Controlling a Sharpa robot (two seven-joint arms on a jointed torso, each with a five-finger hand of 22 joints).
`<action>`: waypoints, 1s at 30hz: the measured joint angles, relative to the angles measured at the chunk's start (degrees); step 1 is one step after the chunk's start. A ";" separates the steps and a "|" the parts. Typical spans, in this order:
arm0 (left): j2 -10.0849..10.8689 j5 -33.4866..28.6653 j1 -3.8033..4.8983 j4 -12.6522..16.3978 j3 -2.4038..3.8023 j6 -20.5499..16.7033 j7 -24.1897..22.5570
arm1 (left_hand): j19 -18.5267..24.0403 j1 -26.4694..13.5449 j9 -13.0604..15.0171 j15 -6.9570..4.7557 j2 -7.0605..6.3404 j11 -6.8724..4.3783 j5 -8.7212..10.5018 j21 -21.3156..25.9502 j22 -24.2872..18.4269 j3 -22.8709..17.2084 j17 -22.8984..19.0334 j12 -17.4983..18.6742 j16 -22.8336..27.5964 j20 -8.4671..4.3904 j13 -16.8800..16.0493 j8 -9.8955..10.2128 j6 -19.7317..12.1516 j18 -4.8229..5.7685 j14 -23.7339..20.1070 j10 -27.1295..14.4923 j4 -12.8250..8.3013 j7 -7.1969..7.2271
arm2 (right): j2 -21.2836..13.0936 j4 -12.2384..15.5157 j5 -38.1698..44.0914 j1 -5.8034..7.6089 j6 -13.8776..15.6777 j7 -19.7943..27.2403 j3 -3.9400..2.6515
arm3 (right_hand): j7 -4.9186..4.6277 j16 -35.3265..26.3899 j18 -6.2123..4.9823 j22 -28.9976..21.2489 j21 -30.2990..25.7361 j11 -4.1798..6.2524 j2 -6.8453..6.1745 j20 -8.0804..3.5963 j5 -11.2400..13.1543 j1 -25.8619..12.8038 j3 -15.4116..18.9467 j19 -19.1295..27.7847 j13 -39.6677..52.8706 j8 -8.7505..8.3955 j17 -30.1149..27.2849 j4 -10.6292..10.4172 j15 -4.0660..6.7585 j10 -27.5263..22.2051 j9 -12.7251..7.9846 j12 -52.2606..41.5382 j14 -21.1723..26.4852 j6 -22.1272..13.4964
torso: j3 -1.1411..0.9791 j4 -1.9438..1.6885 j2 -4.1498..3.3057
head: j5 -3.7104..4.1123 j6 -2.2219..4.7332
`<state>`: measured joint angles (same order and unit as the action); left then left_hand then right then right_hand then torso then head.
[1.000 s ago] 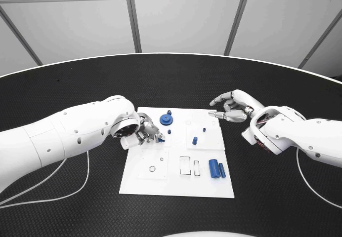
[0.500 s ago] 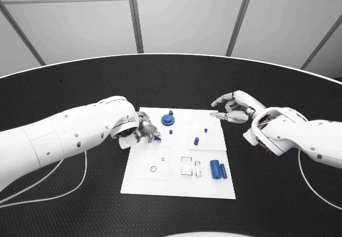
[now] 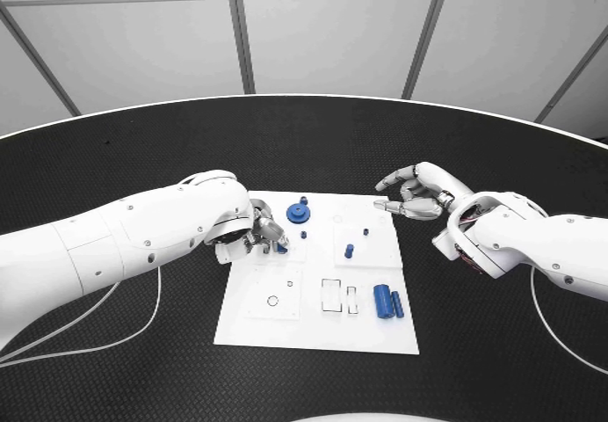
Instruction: Assemble the parts on the task board
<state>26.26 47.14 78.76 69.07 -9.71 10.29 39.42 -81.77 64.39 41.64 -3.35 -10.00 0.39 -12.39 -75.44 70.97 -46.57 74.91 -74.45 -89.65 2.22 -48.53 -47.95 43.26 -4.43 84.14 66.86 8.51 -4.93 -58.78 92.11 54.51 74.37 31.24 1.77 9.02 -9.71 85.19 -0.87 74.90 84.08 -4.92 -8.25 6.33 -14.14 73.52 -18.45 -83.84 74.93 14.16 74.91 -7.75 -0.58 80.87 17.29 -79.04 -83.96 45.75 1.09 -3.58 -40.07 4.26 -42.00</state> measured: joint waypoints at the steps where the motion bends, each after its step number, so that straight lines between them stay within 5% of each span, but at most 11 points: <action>1: -0.09 0.22 0.00 -0.08 0.00 0.15 0.03 | 0.00 -0.07 0.00 0.00 -0.07 0.00 0.00 0.00 0.00 0.00 0.00 0.00 0.00 0.00 -0.06 0.00 0.00 0.00 0.00 0.00 0.00 0.00 | 0.00 0.00 0.00 0.00 0.01 0.00 0.00 | 0.00 0.00 0.00 0.00 0.00 0.00 0.00 0.00 -0.03 0.00 0.00 0.00 0.00 0.00 0.00 0.00 0.00 0.00 0.00 0.00 0.00 0.00 | 0.00 0.00 -0.01 | 0.02 -0.04; 30: -0.67 3.04 -0.01 -0.70 0.00 2.24 0.23 | 0.03 -0.87 0.09 0.00 -0.43 -0.31 -1.56 -0.24 0.02 0.32 -0.01 -1.16 0.00 -0.03 -2.29 -0.71 0.50 0.00 0.00 1.74 -0.62 0.32 | 0.02 0.00 0.00 -0.02 0.04 0.01 0.01 | 0.00 0.00 0.00 0.00 0.00 0.00 -0.23 0.00 -0.24 0.23 -0.16 0.00 -0.02 0.00 -0.01 -0.16 0.00 0.00 -0.04 0.00 0.00 0.00 | 0.05 -0.05 0.01 | 0.20 -0.56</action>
<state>25.59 50.18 78.76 68.37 -9.71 12.52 39.64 -81.74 63.52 41.73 -3.35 -10.43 0.09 -13.94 -75.68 70.99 -46.25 74.90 -75.61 -89.65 2.19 -50.82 -48.65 43.76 -4.43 84.14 68.60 7.88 -4.61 -58.76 92.12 54.51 74.36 31.29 1.78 9.03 -9.71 85.19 -0.86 74.90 84.08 -4.91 -8.47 6.34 -14.38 73.75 -18.61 -83.84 74.92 14.16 74.91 -7.91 -0.58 80.87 17.25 -79.04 -83.96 45.75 1.15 -3.63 -40.06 4.46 -42.56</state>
